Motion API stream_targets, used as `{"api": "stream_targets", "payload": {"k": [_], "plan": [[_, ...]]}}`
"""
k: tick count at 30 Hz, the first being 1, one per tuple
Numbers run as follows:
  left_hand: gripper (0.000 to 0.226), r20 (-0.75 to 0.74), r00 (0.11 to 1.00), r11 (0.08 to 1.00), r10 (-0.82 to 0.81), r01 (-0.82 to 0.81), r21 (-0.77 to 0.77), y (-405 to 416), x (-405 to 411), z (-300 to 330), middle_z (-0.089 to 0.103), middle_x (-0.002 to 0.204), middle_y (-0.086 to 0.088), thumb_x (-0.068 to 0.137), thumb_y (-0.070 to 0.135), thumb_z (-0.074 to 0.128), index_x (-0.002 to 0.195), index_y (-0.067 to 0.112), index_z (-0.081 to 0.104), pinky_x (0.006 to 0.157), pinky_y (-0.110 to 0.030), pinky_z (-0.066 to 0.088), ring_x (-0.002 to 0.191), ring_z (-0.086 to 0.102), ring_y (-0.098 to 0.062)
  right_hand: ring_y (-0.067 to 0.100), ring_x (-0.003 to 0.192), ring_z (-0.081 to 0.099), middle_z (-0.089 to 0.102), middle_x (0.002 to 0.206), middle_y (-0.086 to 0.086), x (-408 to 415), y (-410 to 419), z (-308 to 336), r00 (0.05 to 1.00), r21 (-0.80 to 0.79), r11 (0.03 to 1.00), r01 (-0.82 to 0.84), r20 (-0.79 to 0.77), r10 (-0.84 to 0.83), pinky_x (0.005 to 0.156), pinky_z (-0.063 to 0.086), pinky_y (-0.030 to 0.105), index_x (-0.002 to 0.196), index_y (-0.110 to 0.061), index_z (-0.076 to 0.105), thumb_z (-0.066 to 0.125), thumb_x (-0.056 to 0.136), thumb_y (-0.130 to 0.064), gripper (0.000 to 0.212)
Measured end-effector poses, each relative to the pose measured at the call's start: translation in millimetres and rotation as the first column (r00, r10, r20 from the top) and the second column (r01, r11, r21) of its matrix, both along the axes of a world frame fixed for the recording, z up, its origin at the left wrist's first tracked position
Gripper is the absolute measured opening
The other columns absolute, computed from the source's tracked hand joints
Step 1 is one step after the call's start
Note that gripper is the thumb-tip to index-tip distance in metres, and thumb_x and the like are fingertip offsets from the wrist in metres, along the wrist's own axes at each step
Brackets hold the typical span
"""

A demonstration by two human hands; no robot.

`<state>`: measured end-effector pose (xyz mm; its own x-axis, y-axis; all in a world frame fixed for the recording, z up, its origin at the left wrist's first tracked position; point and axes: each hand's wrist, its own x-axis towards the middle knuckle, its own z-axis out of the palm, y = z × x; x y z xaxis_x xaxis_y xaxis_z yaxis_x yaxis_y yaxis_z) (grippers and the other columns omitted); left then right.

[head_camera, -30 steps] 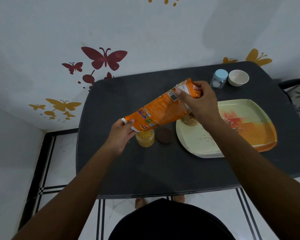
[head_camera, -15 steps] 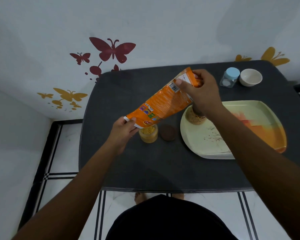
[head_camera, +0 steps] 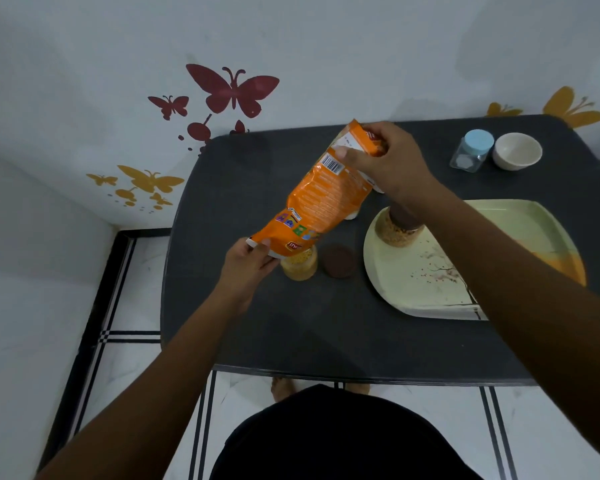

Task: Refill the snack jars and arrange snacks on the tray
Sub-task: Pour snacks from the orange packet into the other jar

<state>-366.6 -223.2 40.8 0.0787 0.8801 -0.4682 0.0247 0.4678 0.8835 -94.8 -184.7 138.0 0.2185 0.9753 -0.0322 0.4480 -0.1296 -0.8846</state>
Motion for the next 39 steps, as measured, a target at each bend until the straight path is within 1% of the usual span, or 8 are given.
{"api": "stream_targets", "payload": {"k": [7,13,20,25,27,30,35,39], "plan": [[0.029,-0.018,0.999,0.999,0.043,-0.043,-0.003,-5.0,-1.3,-2.9,0.066,0.131,-0.017,0.107,0.019,0.052,0.129,0.000,0.051,0.108,-0.044,0.051,0.122,0.066,-0.028,0.017,0.119,0.060,0.057,0.135,0.002,-3.3,0.1,-1.3,0.998,-0.029,0.998,-0.054,-0.033,0.053,0.101,0.054,0.044,0.138,-0.019,0.052,0.076,0.086,-0.047,0.064],[0.034,-0.019,0.999,0.999,0.042,-0.042,-0.006,-6.6,-1.8,-3.2,0.067,0.131,-0.013,0.107,0.021,0.054,0.133,0.000,0.050,0.104,-0.041,0.054,0.121,0.067,-0.025,0.018,0.123,0.058,0.055,0.139,0.002,-5.5,0.4,0.0,0.997,-0.026,0.998,-0.059,-0.040,0.058,0.103,0.053,0.046,0.141,-0.018,0.050,0.075,0.088,-0.044,0.064],[0.030,-0.029,0.998,0.999,0.049,-0.049,-0.011,-2.7,-0.6,-0.9,0.067,0.129,-0.012,0.107,0.021,0.053,0.131,0.003,0.052,0.105,-0.042,0.053,0.119,0.067,-0.024,0.016,0.122,0.058,0.055,0.138,0.001,-3.5,0.5,-1.1,0.998,-0.011,0.998,-0.056,-0.027,0.056,0.102,0.054,0.042,0.141,-0.018,0.049,0.073,0.089,-0.045,0.063],[0.016,-0.030,0.998,0.999,0.047,-0.048,-0.012,1.9,1.8,2.0,0.069,0.121,-0.009,0.108,0.020,0.051,0.119,0.008,0.055,0.095,-0.032,0.058,0.108,0.070,-0.016,0.014,0.121,0.057,0.055,0.138,0.000,-3.1,-0.2,-1.8,0.999,0.017,0.999,-0.043,-0.030,0.043,0.101,0.054,0.038,0.141,-0.019,0.048,0.073,0.089,-0.044,0.062],[0.020,-0.031,0.998,0.999,0.049,-0.050,-0.015,3.9,2.5,3.4,0.068,0.124,-0.010,0.109,0.019,0.050,0.123,0.006,0.054,0.088,-0.027,0.058,0.110,0.070,-0.017,0.014,0.121,0.057,0.054,0.138,0.000,-3.3,-0.4,-1.2,0.999,0.029,0.999,-0.040,-0.023,0.040,0.101,0.054,0.038,0.141,-0.019,0.048,0.073,0.089,-0.044,0.062],[0.027,-0.029,0.998,0.998,0.048,-0.048,-0.030,6.1,2.0,3.0,0.067,0.129,-0.013,0.109,0.017,0.049,0.131,0.001,0.051,0.092,-0.031,0.057,0.117,0.068,-0.024,0.016,0.123,0.057,0.054,0.139,0.001,-3.2,-1.7,-0.5,0.999,0.031,0.998,-0.046,-0.010,0.047,0.102,0.054,0.041,0.141,-0.019,0.048,0.074,0.089,-0.044,0.063],[0.024,-0.030,0.998,0.998,0.049,-0.051,-0.048,4.6,-0.5,-0.4,0.069,0.126,-0.010,0.109,0.018,0.049,0.129,0.005,0.053,0.083,-0.025,0.059,0.110,0.070,-0.017,0.017,0.125,0.056,0.053,0.140,0.001,-5.4,-4.8,0.3,0.998,0.029,0.997,-0.066,0.009,0.065,0.103,0.053,0.044,0.142,-0.019,0.048,0.073,0.090,-0.042,0.062],[0.021,-0.028,0.999,0.998,0.039,-0.040,-0.040,6.2,-1.9,-4.0,0.069,0.124,-0.010,0.108,0.019,0.050,0.124,0.006,0.054,0.099,-0.036,0.056,0.110,0.071,-0.018,0.015,0.123,0.056,0.053,0.139,0.001,-7.9,-6.5,-1.3,0.999,0.063,0.997,-0.047,0.009,0.047,0.102,0.054,0.041,0.140,-0.019,0.049,0.074,0.089,-0.041,0.061]]}}
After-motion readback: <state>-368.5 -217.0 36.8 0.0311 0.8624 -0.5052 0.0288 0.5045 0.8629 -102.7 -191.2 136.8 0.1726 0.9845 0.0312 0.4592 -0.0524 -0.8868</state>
